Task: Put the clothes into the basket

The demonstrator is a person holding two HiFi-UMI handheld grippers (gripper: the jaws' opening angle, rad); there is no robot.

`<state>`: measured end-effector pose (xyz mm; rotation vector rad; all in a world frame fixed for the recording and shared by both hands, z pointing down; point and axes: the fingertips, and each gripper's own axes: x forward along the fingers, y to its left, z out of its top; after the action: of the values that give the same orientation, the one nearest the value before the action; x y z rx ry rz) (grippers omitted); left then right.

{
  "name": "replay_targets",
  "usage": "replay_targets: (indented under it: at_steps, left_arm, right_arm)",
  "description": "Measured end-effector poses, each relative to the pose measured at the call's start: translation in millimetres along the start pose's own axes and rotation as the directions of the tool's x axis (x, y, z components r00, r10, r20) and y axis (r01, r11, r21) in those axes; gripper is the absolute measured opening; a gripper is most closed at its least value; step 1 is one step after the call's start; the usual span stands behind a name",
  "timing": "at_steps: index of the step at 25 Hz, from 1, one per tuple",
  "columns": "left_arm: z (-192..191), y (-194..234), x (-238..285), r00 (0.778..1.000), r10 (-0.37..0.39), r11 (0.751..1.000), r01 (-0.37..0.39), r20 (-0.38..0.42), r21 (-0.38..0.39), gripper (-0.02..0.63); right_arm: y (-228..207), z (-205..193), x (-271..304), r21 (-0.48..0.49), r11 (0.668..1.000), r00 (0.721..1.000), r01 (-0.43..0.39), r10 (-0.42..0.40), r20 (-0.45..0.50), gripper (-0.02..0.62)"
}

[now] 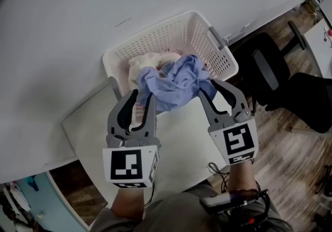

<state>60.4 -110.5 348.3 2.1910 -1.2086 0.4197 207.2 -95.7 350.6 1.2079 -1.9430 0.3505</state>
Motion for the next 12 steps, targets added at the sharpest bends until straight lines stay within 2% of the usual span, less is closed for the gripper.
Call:
replay_targets:
  at_steps: [3, 6, 9, 12]
  left_arm:
    - [4, 8, -22, 0.998, 0.036, 0.999, -0.034, 0.056, -0.035, 0.141]
    - [7, 7, -43, 0.992, 0.045, 0.997, -0.037, 0.121, -0.063, 0.127]
    - [15, 6, -72, 0.978, 0.056, 0.997, -0.043, 0.199, -0.068, 0.069]
    - [23, 9, -104, 0.963, 0.08, 0.995, -0.059, 0.258, -0.086, 0.022]
  right_arm:
    - [8, 13, -19, 0.069, 0.998, 0.995, 0.002, -0.009, 0.101, 0.1]
    - [30, 29, -33, 0.098, 0.994, 0.979, -0.041, 0.021, 0.203, 0.068]
    - [61, 48, -49, 0.097, 0.991, 0.958, -0.09, 0.06, 0.281, 0.038]
    - [89, 65, -67, 0.095, 0.99, 0.941, -0.106, 0.069, 0.332, 0.016]
